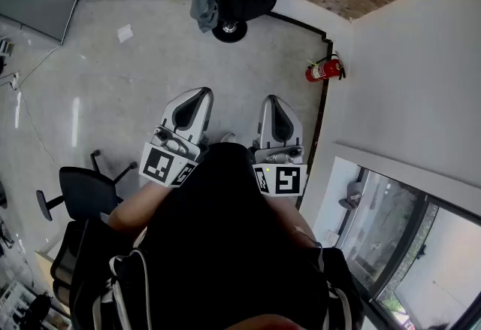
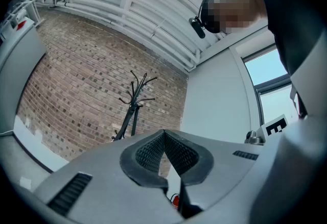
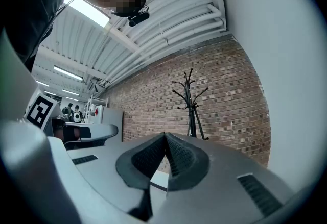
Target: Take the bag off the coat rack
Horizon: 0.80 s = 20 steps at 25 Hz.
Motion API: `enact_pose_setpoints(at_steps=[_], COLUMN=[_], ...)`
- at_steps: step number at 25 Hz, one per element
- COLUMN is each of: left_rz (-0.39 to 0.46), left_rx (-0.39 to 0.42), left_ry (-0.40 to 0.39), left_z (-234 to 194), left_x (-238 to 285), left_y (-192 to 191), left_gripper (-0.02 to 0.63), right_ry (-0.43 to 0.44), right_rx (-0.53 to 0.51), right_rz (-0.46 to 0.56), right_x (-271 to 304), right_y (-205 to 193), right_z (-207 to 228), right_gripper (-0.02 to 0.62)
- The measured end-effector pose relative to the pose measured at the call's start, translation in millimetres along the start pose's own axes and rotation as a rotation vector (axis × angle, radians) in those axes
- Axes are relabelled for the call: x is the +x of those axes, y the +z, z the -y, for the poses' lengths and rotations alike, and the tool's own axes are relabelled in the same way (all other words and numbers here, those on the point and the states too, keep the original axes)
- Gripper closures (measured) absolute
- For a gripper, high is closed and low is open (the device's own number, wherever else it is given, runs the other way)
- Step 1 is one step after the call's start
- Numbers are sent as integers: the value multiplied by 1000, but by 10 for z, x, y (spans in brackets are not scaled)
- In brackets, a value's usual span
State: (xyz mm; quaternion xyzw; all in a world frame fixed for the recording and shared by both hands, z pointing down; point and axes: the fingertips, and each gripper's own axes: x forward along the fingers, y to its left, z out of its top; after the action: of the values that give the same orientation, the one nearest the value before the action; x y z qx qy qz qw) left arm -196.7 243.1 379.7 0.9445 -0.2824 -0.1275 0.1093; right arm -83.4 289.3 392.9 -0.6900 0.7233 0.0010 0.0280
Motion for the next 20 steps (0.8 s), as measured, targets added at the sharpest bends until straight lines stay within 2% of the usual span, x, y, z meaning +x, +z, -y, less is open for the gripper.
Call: enact_pose_setpoints(at_steps=[5,9,14,17,20], left_rz=[-1,14,-12,14,18], left_rx=[2,-90,-49,-60,-69], left_ry=[10,79,180,209,232], left_z=[77,-66,-198,-155,-35], left_x=[53,-17,-152,-154,-130], left_y=[-52,-116,-221,-320,-413], left_gripper=[588,588,588,588,588], right_ry=[-18,-59,-56,-52,-77], right_rx=[-14,-23,-2,53,55], right_rz=[24,54,36,61,94], right_x=[-35,-166,-331,-446,-525], right_y=[45,78,-3,18,66], right_z=[136,358,594,822,1079], right_gripper=[575,575,575,575,575])
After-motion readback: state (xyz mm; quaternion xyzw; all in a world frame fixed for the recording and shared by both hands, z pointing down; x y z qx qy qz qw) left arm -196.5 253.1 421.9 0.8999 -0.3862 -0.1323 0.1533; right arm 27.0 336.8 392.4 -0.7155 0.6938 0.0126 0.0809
